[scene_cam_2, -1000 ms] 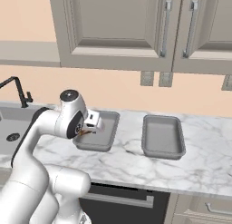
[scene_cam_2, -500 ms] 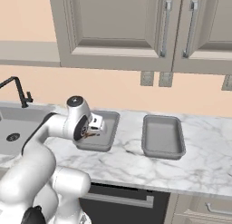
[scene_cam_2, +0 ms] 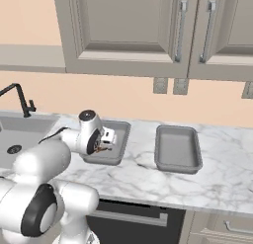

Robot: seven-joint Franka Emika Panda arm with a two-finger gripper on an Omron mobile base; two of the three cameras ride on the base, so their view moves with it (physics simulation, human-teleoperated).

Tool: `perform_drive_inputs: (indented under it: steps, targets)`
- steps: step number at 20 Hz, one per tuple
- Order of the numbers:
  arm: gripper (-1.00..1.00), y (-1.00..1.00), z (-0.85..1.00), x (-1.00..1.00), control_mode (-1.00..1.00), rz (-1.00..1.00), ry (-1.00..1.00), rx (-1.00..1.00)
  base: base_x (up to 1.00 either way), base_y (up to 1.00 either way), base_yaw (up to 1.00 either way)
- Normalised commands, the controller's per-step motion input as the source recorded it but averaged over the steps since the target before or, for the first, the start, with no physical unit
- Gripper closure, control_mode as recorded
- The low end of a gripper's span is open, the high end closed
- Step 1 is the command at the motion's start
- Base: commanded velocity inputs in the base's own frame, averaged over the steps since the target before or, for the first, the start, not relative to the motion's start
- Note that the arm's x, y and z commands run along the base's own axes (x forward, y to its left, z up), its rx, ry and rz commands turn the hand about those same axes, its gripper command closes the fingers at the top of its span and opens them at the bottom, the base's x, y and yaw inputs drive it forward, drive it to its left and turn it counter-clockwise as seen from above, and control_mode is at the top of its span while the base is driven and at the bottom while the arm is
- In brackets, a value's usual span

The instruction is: Place one bell pepper and one chicken drumstick in each tupperware on the nearby counter, to pack two identical lunches.

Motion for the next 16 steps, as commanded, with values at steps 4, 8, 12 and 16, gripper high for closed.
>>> perform_drive_inputs:
  steps: [4, 8, 12, 16]
  targets:
    - [1.00, 0.00, -0.35, 0.41, -1.00, 0.00, 0.03, -0.02, 0.00, 0.00, 0.00]
    - [1.00, 0.00, -0.33, 0.42, -1.00, 0.00, 0.02, -0.01, 0.00, 0.00, 0.00]
    - [1.00, 0.00, -0.31, 0.40, -1.00, 0.00, 0.02, 0.00, 0.00, 0.00, 0.00]
    - [-1.00, 0.00, -0.19, 0.24, -1.00, 0.00, 0.00, 0.00, 0.00, 0.00, 0.00]
